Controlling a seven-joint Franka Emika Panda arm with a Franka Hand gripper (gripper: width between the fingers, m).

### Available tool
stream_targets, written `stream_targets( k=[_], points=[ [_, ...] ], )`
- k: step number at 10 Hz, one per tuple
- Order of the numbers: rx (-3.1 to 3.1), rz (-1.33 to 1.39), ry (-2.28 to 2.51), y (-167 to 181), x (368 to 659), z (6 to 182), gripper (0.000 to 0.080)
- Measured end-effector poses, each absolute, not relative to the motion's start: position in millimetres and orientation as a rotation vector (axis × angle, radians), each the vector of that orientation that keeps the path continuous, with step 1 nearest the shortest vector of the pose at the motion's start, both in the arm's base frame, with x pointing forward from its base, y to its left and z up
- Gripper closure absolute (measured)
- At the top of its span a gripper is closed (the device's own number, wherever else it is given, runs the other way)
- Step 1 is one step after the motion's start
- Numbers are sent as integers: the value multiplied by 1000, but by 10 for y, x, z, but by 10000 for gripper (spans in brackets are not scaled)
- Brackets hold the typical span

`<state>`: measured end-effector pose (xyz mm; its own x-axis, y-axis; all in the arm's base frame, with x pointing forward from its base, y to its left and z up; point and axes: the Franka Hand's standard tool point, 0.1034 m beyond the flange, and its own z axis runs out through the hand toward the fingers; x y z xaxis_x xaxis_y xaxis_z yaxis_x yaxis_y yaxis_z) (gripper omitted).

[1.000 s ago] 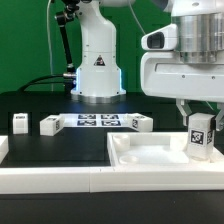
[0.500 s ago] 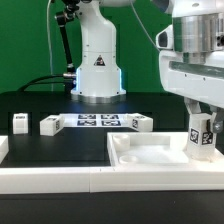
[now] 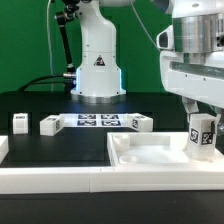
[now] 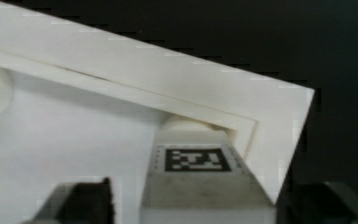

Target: Assemble square table

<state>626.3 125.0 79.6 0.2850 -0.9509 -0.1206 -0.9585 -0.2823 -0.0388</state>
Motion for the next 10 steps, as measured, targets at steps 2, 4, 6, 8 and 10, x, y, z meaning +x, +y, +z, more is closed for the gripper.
stream_targets(
  k=[2, 4, 6, 8, 10],
  points=[
    [-2549, 119, 1651, 1250, 6259, 811, 209],
    [-2660, 108, 1456, 1250, 6255, 807, 162],
    [-2736, 98, 1299, 1249, 6254, 806, 152],
    [-2905, 116, 992, 1236, 6224, 819, 151],
    [-3000, 104, 688, 1221, 6224, 813, 151]
  ],
)
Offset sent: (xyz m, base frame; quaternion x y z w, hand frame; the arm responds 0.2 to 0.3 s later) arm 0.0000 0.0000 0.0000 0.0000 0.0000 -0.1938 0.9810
